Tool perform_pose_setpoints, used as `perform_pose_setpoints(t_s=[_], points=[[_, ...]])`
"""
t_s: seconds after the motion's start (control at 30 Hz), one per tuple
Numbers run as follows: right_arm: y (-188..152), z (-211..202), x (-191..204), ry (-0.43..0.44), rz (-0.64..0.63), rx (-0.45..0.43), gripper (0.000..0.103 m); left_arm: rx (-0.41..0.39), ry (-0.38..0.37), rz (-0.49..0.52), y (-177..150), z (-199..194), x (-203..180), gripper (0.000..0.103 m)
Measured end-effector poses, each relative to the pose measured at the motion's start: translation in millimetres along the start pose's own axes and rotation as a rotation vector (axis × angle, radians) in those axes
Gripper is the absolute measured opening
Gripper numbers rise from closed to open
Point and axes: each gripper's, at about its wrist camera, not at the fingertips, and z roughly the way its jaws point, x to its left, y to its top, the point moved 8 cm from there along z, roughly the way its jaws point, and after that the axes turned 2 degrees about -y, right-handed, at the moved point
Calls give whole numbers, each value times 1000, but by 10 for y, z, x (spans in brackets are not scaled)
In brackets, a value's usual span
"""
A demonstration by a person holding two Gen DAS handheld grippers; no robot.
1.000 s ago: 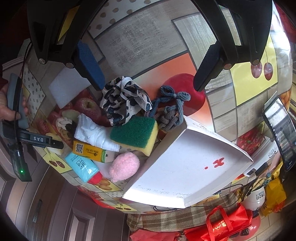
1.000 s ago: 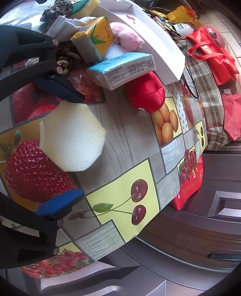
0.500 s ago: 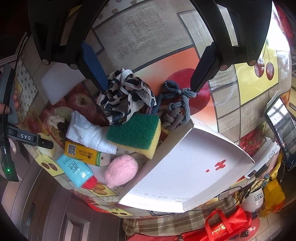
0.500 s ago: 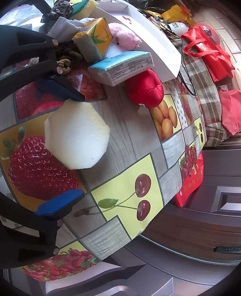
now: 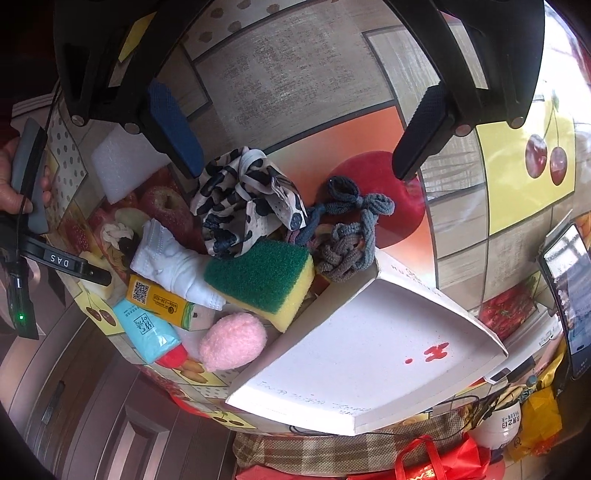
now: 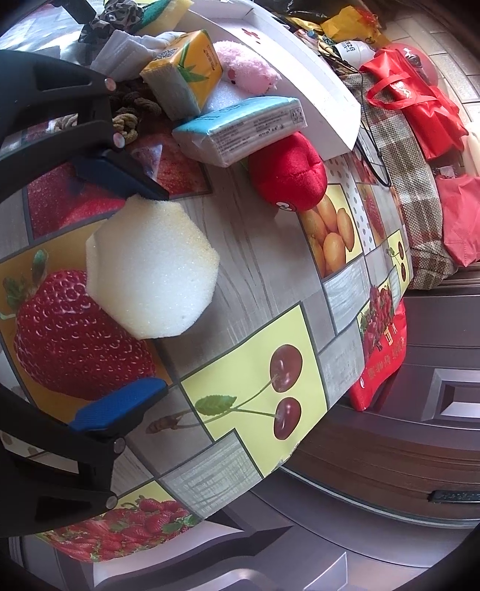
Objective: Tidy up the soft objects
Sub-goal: 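Close left tool on the patterned cloth while right tool grips the foam octagon, then lift the patterned cloth with left tool while right tool carries the foam over the tray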
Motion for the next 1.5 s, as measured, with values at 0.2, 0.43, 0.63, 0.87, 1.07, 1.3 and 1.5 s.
perform_pose_setpoints(t_s=[0.2,0.43,0.63,0.87,1.07,1.3,1.5], points=[[9,21,1,-2,-3,-3,94,-4,-18,8,16,-2,-82,103],[7,56,17,-12,-43,-7,91,63,41,43,16,235,-142,101],[20,-10,65,9,-87,-37,60,26,-18,23,21,180,-78,37],[135,-263,-68,8,-31,-113,59,-53,-57,7,6,-85,-15,36],[309,-635,7,51,-29,-209,59,-122,-21,27,98,-353,7,36],[785,-1243,194,126,-14,-366,59,-229,50,21,563,-854,277,37],[1727,-2319,221,215,-32,-600,59,-389,130,68,1433,-1799,655,37]])
